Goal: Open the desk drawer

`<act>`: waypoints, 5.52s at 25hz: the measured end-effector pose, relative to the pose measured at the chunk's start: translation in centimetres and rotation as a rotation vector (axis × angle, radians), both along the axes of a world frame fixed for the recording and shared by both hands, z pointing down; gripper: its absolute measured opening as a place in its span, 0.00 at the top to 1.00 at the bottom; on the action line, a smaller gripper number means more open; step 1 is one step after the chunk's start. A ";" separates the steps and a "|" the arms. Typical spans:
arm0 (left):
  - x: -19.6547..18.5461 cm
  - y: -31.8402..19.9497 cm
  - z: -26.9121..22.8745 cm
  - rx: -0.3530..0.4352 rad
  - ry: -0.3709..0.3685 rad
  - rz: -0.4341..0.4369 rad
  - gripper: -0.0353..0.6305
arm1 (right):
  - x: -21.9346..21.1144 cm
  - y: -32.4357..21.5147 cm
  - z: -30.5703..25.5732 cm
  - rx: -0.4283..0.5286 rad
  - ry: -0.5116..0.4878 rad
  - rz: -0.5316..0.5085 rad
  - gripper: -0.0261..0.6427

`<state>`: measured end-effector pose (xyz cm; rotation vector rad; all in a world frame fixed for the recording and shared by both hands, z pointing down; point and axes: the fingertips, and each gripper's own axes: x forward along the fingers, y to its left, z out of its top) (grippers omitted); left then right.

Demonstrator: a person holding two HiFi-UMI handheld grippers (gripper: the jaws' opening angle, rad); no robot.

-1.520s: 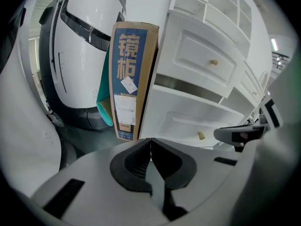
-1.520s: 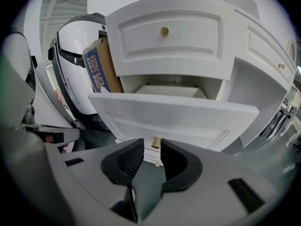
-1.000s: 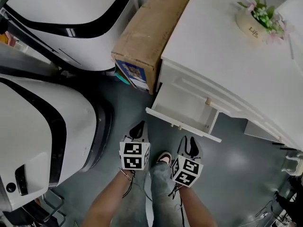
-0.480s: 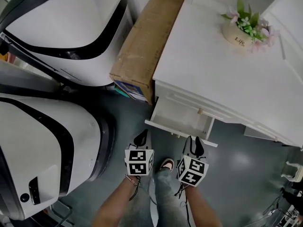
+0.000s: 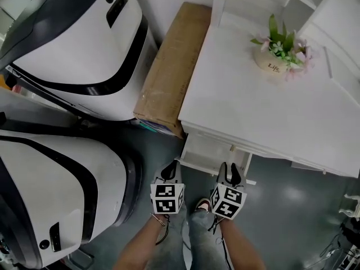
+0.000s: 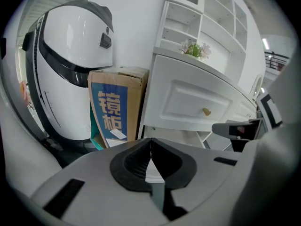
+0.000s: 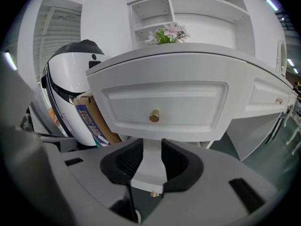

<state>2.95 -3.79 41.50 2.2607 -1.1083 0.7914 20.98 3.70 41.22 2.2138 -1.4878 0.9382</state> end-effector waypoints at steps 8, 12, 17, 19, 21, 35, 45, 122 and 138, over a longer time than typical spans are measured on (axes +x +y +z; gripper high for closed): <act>0.5 -1.8 -1.8 0.005 -0.013 0.028 0.92 | 0.9 -2.3 -1.3 0.011 -0.001 0.022 0.76; 0.9 -2.4 -2.5 0.006 -0.015 0.046 0.92 | 1.6 -2.9 -1.5 0.002 0.001 0.053 0.76; 0.9 -3.1 -3.0 0.008 -0.021 0.059 0.92 | 2.2 -4.1 -1.7 -0.001 0.008 0.075 0.76; 0.9 -3.3 -3.2 0.009 -0.021 0.064 0.92 | 2.3 -4.5 -1.8 0.000 0.014 0.072 0.76; 0.9 -3.5 -3.2 0.009 -0.022 0.068 0.92 | 2.5 -4.8 -1.9 0.000 0.016 0.076 0.76; 1.2 -4.4 -3.2 -0.001 -0.020 0.071 0.92 | 3.0 -5.1 -1.5 -0.036 0.008 0.114 0.83; 0.8 -4.5 -3.0 -0.004 -0.015 0.062 0.92 | 3.1 -5.0 -1.5 -0.045 0.005 0.117 0.83; -7.0 1.6 -6.5 0.016 -0.005 -0.035 0.92 | -3.7 4.3 -0.9 -0.125 -0.015 0.120 0.84; -6.2 1.7 -9.4 0.034 -0.003 -0.022 0.92 | -3.4 4.2 -2.2 -0.116 -0.014 0.100 0.82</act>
